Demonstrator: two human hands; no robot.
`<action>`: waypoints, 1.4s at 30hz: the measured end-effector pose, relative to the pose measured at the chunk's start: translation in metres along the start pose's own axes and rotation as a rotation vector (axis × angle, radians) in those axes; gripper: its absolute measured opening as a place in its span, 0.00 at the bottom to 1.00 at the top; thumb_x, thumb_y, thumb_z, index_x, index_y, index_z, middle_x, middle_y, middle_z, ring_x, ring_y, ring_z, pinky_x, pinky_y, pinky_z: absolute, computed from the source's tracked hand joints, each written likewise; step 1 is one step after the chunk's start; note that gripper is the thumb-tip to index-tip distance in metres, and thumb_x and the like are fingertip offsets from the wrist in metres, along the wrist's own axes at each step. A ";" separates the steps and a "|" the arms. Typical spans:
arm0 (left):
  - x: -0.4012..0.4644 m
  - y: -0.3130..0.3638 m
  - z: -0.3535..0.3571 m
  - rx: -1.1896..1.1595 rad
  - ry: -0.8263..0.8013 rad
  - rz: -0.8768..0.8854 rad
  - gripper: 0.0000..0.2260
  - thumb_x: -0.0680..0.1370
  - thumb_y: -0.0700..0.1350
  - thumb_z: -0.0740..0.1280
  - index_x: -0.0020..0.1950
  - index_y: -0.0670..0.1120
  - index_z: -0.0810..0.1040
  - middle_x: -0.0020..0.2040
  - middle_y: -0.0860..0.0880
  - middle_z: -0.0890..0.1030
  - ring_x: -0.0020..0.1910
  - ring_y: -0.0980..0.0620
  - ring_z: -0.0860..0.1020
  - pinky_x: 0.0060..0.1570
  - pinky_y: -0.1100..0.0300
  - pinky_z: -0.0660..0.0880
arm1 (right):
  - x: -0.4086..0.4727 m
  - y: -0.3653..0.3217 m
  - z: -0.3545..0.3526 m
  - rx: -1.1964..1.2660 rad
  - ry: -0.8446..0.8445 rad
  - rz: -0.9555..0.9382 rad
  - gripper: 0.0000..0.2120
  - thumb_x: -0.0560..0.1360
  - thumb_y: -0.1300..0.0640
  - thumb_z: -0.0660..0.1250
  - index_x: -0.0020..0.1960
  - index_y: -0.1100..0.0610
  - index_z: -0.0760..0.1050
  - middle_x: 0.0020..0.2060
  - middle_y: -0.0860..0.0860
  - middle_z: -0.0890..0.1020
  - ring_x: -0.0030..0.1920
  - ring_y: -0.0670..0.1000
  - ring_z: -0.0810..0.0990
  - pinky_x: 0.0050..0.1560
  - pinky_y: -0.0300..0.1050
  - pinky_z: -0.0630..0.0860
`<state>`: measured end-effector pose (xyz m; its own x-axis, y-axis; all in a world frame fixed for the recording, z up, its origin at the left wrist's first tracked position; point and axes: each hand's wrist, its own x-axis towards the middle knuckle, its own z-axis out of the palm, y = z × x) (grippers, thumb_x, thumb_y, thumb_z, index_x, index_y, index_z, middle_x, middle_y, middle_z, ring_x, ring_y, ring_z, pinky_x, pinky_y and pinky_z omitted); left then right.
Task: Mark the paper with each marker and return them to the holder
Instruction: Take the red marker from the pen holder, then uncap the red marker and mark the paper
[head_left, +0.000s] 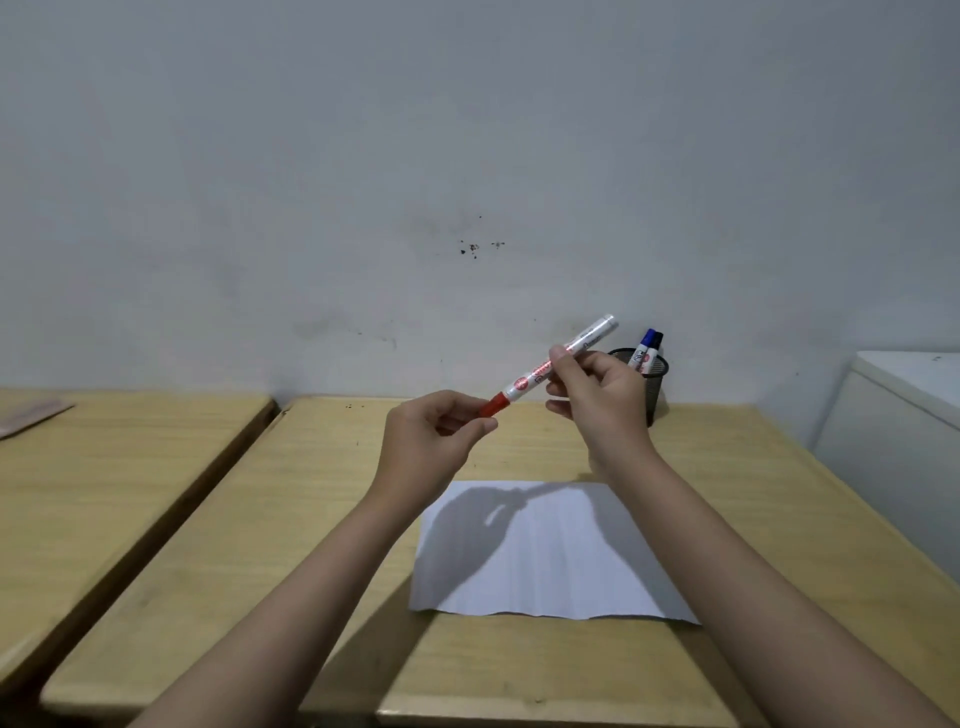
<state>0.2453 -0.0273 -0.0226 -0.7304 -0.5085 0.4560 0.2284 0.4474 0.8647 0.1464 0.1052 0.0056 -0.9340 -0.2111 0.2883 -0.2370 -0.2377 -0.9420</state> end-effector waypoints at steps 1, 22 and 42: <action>-0.001 0.000 -0.001 0.014 0.014 0.011 0.06 0.68 0.39 0.75 0.41 0.49 0.84 0.36 0.53 0.85 0.35 0.59 0.81 0.38 0.70 0.75 | -0.001 0.002 0.003 0.015 0.000 0.009 0.09 0.76 0.55 0.69 0.38 0.56 0.78 0.29 0.48 0.80 0.28 0.38 0.79 0.32 0.37 0.80; 0.036 -0.091 -0.021 0.267 -0.020 -0.244 0.06 0.73 0.36 0.69 0.47 0.45 0.83 0.42 0.50 0.83 0.38 0.61 0.77 0.39 0.75 0.70 | 0.046 0.050 -0.010 -0.037 -0.111 0.116 0.11 0.78 0.62 0.65 0.37 0.61 0.76 0.31 0.56 0.79 0.25 0.41 0.78 0.33 0.34 0.81; 0.048 -0.123 -0.038 0.378 -0.195 -0.343 0.11 0.71 0.41 0.72 0.52 0.47 0.77 0.41 0.51 0.82 0.39 0.57 0.80 0.34 0.71 0.74 | 0.001 0.116 0.029 -0.056 -0.327 0.350 0.04 0.71 0.63 0.73 0.39 0.56 0.81 0.36 0.55 0.86 0.40 0.57 0.86 0.43 0.47 0.83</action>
<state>0.2068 -0.1347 -0.0989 -0.8361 -0.5422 0.0830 -0.2650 0.5318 0.8044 0.1251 0.0501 -0.0987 -0.8293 -0.5586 -0.0171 0.0539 -0.0495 -0.9973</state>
